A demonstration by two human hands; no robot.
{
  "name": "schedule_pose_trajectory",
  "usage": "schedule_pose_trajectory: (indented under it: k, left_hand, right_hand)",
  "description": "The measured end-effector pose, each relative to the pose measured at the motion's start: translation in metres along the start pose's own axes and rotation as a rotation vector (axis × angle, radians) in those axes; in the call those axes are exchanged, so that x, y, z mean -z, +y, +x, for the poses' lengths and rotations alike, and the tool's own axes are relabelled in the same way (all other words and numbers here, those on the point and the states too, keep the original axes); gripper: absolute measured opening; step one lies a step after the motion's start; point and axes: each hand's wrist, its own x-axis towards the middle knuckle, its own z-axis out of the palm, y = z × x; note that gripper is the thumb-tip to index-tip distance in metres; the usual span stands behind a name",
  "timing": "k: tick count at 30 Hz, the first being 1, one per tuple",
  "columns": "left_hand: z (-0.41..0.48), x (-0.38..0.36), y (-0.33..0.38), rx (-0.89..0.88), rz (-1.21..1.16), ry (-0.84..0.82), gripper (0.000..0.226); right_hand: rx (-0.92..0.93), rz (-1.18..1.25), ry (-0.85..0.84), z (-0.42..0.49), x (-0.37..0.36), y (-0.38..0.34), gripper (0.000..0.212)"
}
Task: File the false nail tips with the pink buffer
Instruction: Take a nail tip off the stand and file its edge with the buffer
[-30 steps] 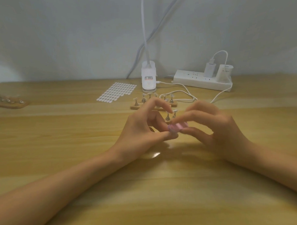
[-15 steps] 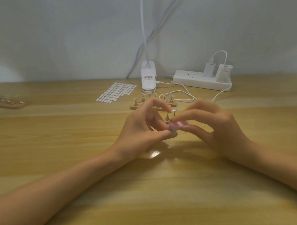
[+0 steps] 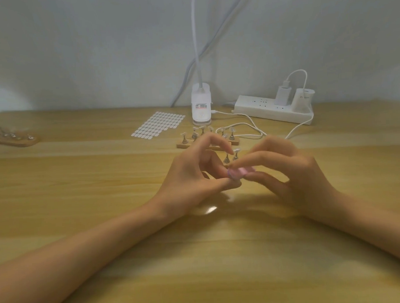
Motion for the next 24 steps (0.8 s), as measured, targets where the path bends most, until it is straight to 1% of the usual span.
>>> schedule_pose_trajectory:
  k: [1,4,8,11,12,15,19,22,24]
  left_hand:
    - [-0.0004,-0.0005,0.0004,-0.004,0.003,-0.003,0.043]
    - [-0.0011,-0.0011,0.0011,-0.012,0.008,-0.008,0.043]
    - [0.0,0.0001,-0.0007,0.003,0.004,0.005,0.043]
    - [-0.0011,-0.0013,0.0003,-0.03,0.025,-0.015,0.041]
    - [-0.001,-0.0011,0.0001,-0.028,0.024,-0.017,0.04]
    - [0.0002,0.0003,-0.002,0.006,0.003,-0.006,0.043]
    - [-0.001,-0.0004,-0.0014,-0.015,0.014,-0.028,0.043]
    - [-0.0001,0.0002,-0.002,0.001,-0.007,-0.011,0.044]
    - [0.0,0.0,-0.0008,-0.006,-0.014,-0.009,0.045]
  right_hand:
    - [-0.003,-0.001,-0.001,-0.0002,0.0007,0.0008,0.016]
    - [0.062,0.019,-0.021,-0.0017,-0.001,-0.001,0.016]
    - [-0.033,-0.003,-0.01,0.0001,0.0006,0.0033,0.017]
    - [0.04,0.007,-0.032,-0.0019,-0.0001,0.0016,0.017]
    - [0.039,0.015,-0.035,-0.0018,-0.0003,0.0016,0.018]
    - [-0.066,0.014,-0.019,0.0002,0.0013,0.0042,0.017]
    - [0.022,0.017,-0.039,-0.0014,-0.0004,0.0026,0.015]
    - [-0.036,0.019,-0.015,-0.0006,0.0018,0.0034,0.017]
    - [0.018,0.001,-0.015,-0.0023,-0.0008,0.0002,0.015]
